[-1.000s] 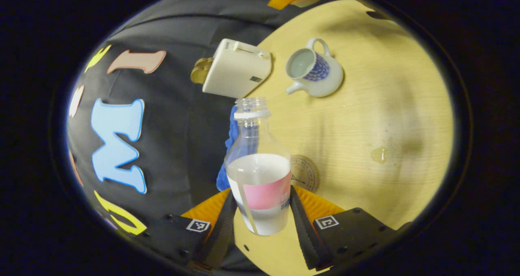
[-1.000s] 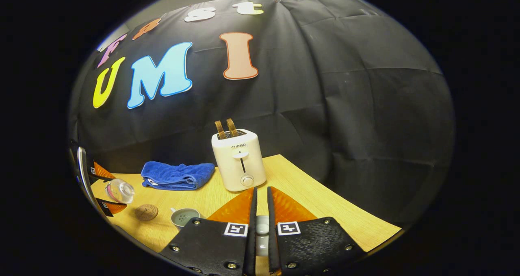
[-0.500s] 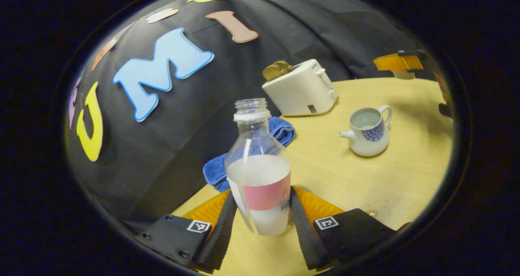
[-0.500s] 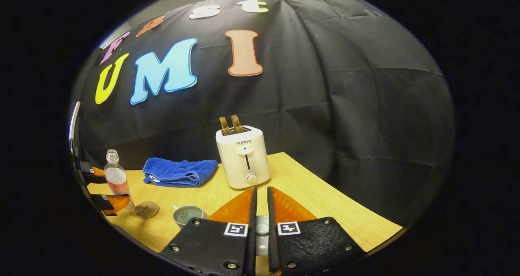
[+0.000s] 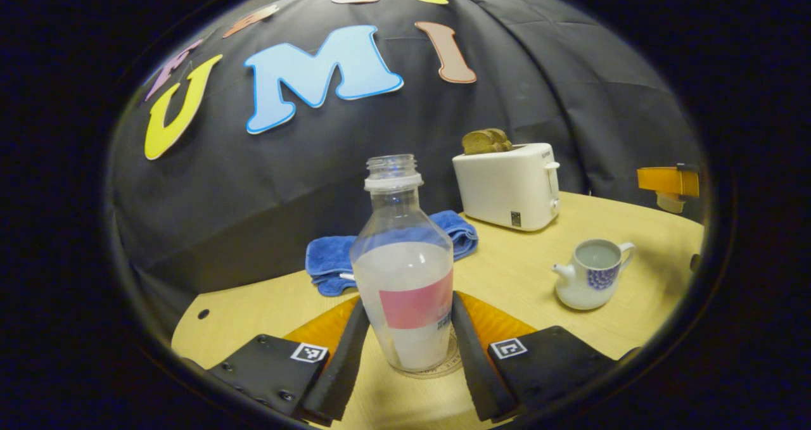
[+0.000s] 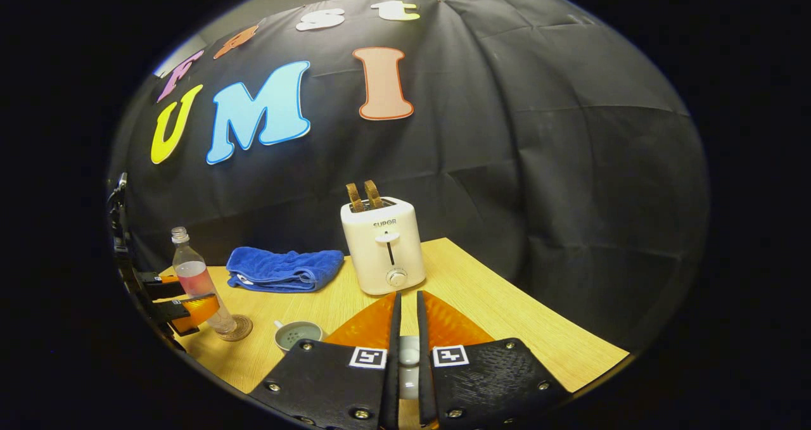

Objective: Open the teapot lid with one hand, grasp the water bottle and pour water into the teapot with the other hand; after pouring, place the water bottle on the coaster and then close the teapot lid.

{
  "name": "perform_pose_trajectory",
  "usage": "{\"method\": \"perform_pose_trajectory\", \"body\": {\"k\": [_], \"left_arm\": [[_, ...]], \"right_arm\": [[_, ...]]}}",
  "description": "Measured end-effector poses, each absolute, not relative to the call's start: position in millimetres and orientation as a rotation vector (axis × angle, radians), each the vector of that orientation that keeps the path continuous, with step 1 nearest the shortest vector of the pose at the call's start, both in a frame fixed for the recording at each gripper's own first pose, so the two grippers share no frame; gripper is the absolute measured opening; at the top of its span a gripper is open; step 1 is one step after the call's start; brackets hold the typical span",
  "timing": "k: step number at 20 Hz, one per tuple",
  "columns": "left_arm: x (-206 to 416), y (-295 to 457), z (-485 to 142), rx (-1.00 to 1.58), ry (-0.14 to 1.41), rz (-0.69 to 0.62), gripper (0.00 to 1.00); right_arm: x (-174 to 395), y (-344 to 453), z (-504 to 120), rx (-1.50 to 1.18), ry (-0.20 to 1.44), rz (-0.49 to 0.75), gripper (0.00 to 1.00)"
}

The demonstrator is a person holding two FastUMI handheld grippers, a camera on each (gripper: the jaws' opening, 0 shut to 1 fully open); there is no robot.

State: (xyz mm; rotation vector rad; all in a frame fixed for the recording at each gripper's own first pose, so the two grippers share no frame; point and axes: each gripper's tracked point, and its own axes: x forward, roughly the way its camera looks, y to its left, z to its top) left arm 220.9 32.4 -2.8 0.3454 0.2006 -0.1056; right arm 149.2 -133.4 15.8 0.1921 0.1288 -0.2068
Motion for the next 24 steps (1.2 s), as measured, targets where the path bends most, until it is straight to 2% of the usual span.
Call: {"method": "perform_pose_trajectory", "body": {"k": [6, 12, 13, 14, 21, 24], "left_arm": [[228, 37, -5, 0.276, 0.190, -0.089, 0.82], [227, 37, -6, 0.244, 0.191, -0.085, 0.87], [228, 36, -7, 0.236, 0.189, -0.087, 0.93], [223, 36, -6, 0.227, 0.193, -0.090, 1.00], [196, 46, -11, 0.119, 0.215, -0.086, 1.00], [181, 51, -12, 0.146, 0.203, -0.089, 1.00]], "right_arm": [[150, -133, 13, 0.195, 0.134, -0.210, 0.12], [152, -130, 11, 0.196, 0.141, -0.200, 0.12], [152, -127, 11, 0.198, 0.139, -0.192, 0.12], [152, -124, 13, 0.200, 0.134, -0.179, 0.12], [164, -84, 30, 0.248, 0.083, -0.047, 0.12], [173, -69, 35, 0.275, 0.077, -0.003, 0.12]]}}
